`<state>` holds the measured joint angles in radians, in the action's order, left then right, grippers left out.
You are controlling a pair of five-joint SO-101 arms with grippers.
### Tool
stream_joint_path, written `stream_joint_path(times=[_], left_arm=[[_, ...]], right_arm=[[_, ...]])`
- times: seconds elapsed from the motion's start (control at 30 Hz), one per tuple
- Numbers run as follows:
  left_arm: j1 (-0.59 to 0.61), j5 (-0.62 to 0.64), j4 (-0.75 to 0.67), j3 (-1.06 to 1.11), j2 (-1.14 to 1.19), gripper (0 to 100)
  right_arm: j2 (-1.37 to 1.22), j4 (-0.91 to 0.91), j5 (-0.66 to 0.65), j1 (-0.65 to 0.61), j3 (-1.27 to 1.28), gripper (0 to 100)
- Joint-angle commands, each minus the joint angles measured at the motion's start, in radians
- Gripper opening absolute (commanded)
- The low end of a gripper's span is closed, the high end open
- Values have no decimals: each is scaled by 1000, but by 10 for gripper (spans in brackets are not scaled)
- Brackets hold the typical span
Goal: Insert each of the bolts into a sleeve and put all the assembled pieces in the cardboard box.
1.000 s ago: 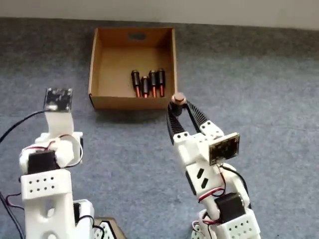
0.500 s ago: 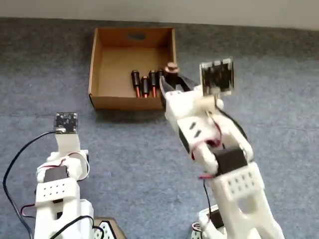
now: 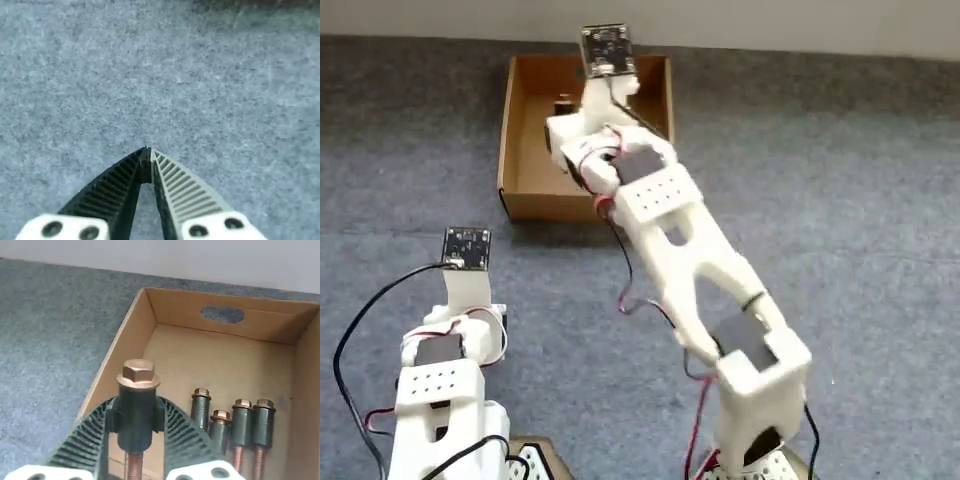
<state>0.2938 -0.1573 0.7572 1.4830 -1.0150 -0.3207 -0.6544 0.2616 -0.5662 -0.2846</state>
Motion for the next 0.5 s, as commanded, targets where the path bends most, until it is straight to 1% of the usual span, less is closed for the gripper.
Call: stream_joint_path(times=[0.0, 0.1, 0.2, 0.47], left_arm=[[-15, -5, -15, -5, -13, 8], [-15, -5, -15, -5, -13, 8], [-15, -5, -15, -5, -13, 8], [-15, -5, -15, -5, -13, 8]], right_arm=[[-231, -5, 8, -4, -306, 6], [-395, -5, 8, -5, -466, 6], [-501, -7, 8, -27, -578, 6], [-578, -163, 12, -64, -728, 6]])
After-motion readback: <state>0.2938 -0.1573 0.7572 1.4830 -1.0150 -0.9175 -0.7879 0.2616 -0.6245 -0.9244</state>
